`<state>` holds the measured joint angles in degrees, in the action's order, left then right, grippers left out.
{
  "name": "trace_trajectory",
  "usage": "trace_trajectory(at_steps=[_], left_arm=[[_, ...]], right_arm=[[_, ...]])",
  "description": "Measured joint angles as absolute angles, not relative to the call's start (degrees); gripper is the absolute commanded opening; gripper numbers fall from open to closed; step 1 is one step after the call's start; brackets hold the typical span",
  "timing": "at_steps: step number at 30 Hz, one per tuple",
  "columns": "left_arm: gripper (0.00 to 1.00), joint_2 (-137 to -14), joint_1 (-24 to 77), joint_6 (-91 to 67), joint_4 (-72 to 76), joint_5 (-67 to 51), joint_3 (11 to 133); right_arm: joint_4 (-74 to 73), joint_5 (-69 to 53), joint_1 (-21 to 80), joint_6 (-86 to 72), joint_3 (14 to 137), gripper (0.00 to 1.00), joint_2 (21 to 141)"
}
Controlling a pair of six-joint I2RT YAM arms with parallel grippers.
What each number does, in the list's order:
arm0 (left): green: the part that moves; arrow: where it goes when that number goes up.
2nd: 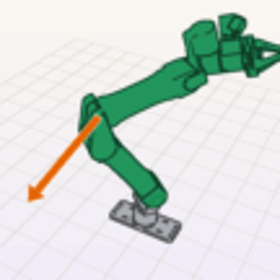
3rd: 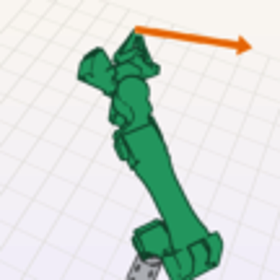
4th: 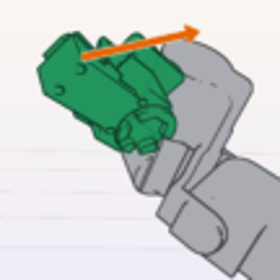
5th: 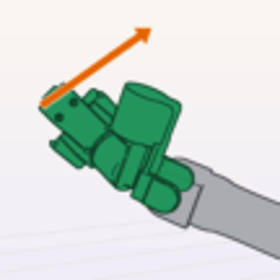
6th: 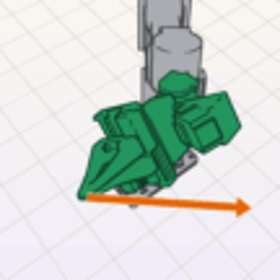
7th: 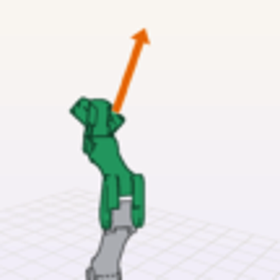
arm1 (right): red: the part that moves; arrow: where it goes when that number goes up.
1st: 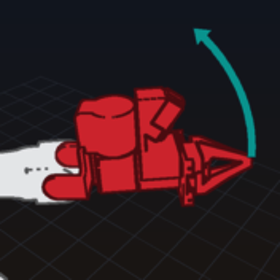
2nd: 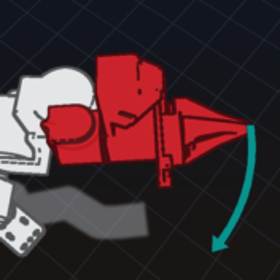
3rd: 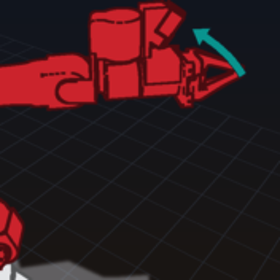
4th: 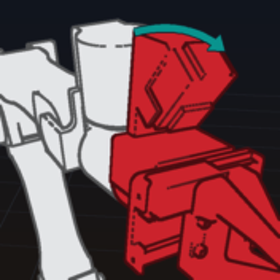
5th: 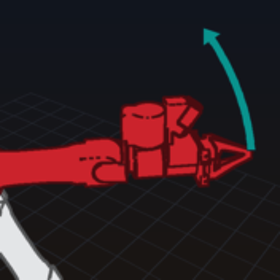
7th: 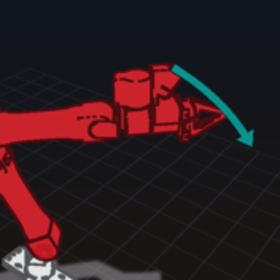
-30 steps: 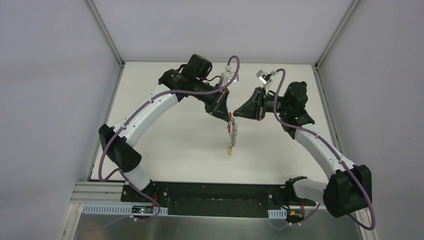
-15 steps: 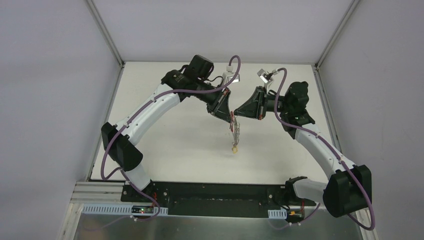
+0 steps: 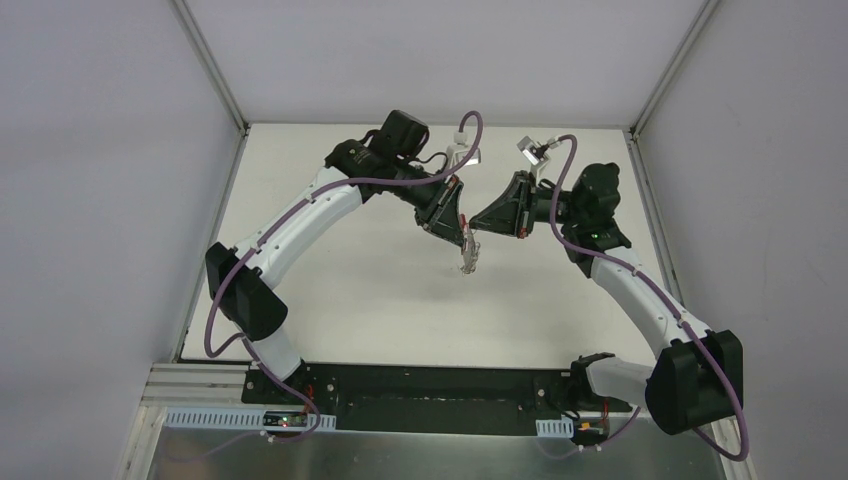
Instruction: Put the keys on the keyring
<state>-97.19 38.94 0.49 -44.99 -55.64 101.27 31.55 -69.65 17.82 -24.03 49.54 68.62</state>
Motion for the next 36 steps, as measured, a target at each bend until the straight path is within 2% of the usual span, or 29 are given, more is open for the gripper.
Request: trace_trajectory(at_steps=[5,12,36], left_arm=[[0.28,-97.17,38.13,0.62,-45.19,-55.44,101.27],[0.29,-97.17,37.41,0.38,-43.94,-55.46,101.58],[0.18,-97.17,38.28,-3.86,-38.35,-58.33,101.34]], right_arm=[[32.51,-69.65,17.43,-24.03,49.08,0.0,68.62],[33.8,-69.6,17.34,-24.67,48.71,0.0,68.62],[34.28,-69.25,17.26,-25.08,47.88,0.0,68.62]])
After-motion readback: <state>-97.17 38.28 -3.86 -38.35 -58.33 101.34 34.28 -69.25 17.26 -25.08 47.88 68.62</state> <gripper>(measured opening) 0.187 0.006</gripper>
